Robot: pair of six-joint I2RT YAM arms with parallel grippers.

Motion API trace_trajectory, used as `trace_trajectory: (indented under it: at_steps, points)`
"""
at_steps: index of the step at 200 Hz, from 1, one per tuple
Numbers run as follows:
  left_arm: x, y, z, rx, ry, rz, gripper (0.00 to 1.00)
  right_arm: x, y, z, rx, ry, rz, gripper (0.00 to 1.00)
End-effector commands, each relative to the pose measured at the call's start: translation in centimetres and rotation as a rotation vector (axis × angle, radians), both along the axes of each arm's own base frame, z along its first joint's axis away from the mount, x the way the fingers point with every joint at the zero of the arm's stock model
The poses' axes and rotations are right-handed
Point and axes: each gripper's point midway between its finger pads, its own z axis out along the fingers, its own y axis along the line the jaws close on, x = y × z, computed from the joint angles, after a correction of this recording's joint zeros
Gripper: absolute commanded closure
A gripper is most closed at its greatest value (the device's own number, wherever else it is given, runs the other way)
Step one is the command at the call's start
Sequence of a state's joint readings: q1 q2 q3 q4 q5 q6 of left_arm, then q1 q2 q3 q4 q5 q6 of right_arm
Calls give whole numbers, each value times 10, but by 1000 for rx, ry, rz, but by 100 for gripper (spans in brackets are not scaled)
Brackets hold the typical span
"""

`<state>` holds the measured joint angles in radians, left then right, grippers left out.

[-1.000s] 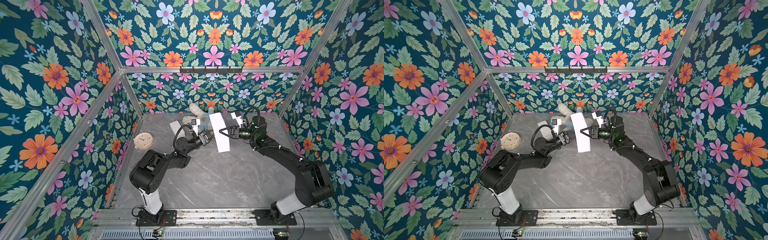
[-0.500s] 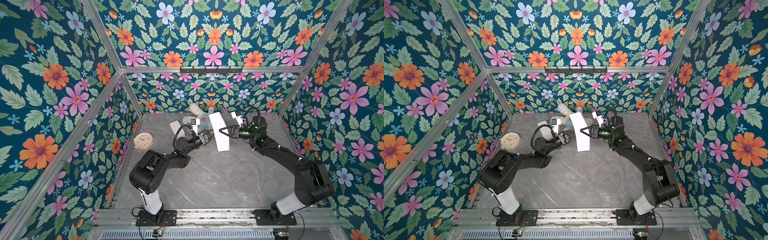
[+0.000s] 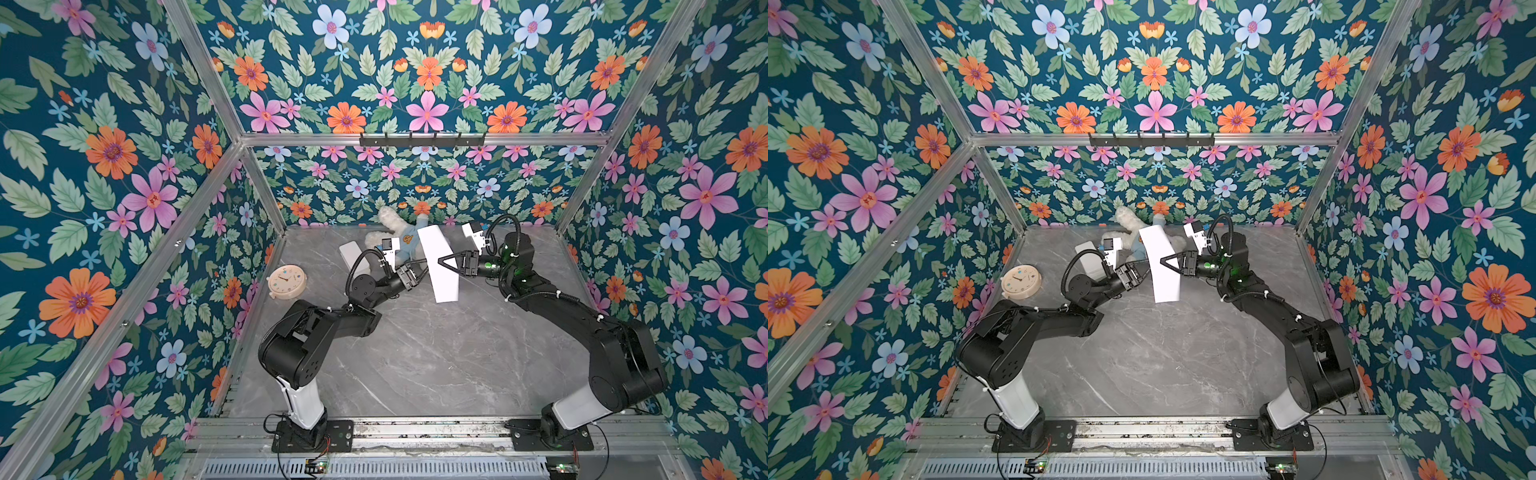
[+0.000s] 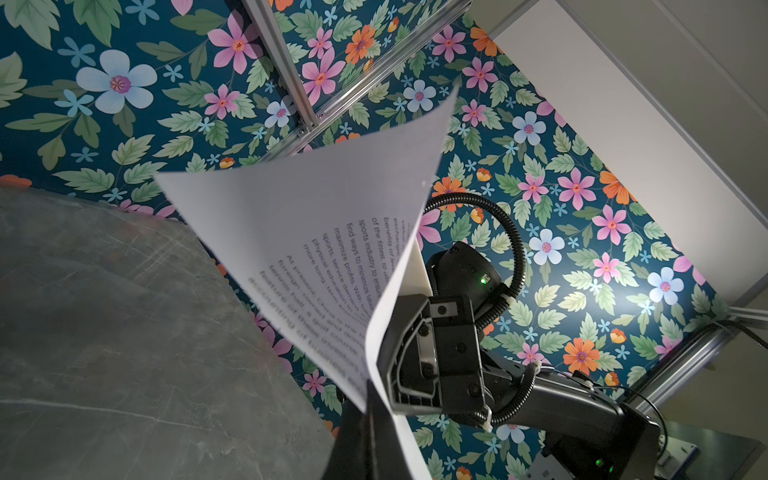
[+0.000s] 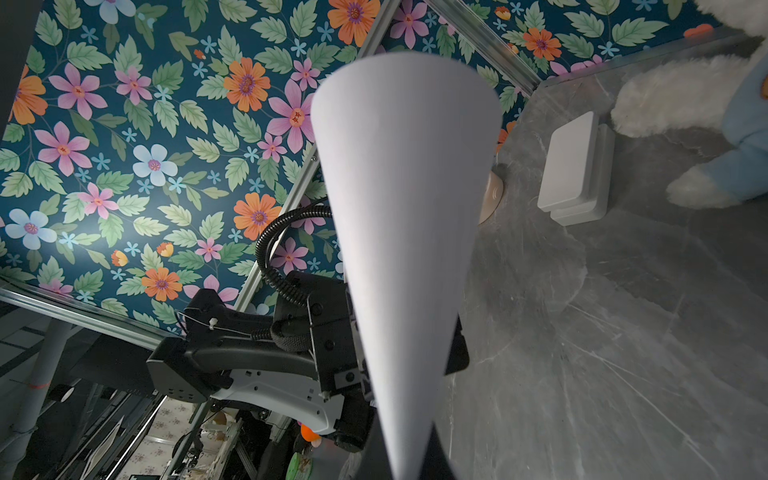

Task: Fold the rectangular paper in half along the long edge
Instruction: Fold the paper.

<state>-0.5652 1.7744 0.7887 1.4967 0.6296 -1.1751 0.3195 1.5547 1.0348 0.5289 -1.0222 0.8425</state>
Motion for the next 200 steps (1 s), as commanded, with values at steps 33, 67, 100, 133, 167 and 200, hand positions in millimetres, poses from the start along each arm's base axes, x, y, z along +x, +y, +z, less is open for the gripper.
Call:
trace_trajectory:
  at_steps: [33, 67, 100, 133, 167, 200]
  points:
    - [-5, 5, 10, -28, -45, 5, 95, -5, -2, 14, 20, -64, 5, 100]
    - [-5, 15, 7, -31, -39, 31, 86, -4, -7, 17, 30, -70, -13, 100]
    - [-7, 23, 4, -26, -45, 51, 75, -3, -9, 18, 34, -67, -21, 100]
    - [-15, 24, 10, -36, -85, 43, 42, -4, -9, 18, 36, -64, -17, 100]
    - [-16, 9, 11, 23, -126, 37, 8, -6, -9, 19, 41, -63, -7, 100]
    - [-15, -12, 11, 83, -143, 17, 22, -6, -8, 17, 38, -58, 1, 100]
